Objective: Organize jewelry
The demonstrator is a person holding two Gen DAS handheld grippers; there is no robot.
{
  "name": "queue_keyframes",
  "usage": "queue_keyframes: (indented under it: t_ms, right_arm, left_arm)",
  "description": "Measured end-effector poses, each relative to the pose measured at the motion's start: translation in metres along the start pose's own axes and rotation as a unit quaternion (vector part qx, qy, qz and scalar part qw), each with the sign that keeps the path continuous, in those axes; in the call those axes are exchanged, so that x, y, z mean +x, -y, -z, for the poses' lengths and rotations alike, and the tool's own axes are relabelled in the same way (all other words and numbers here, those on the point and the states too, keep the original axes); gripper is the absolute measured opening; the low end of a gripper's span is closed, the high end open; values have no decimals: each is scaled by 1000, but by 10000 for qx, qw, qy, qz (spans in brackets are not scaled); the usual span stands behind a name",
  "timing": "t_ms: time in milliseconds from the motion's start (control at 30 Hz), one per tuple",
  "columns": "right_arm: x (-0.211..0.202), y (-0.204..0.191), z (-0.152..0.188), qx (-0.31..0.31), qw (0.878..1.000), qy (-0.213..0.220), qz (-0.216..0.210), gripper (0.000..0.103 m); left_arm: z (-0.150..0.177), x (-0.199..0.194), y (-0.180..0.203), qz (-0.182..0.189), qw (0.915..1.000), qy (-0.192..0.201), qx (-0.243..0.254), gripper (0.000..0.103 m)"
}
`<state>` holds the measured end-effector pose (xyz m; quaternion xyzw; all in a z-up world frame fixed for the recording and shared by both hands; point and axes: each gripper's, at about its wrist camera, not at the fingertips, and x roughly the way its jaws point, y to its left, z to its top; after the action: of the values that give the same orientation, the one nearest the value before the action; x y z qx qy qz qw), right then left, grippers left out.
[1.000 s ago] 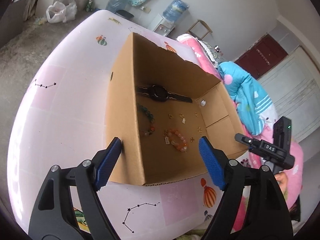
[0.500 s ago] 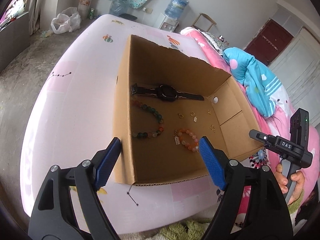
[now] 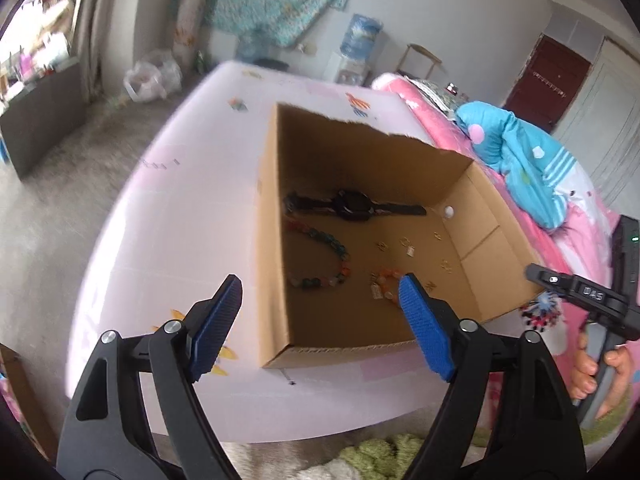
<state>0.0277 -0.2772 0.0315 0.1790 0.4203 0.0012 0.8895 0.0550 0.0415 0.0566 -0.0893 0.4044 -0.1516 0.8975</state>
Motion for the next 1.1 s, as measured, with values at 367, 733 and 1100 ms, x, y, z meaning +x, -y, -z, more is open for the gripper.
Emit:
queue_keyframes:
  t_ms: [367,733,1100]
  right_arm:
    - [-52,-49,49,-764,9885,959,884,95]
    - [-52,-89,73,-965,9876,943,797,96]
    - [-18,-90,75,-919,9911,194,942,96]
  left_arm:
    - [9,-50,36,-817,9919,882,413,94]
    - [14,-37,47,-1283,9898,369,507,94]
    - [34,-15,37,-1436,9886,-405,199,94]
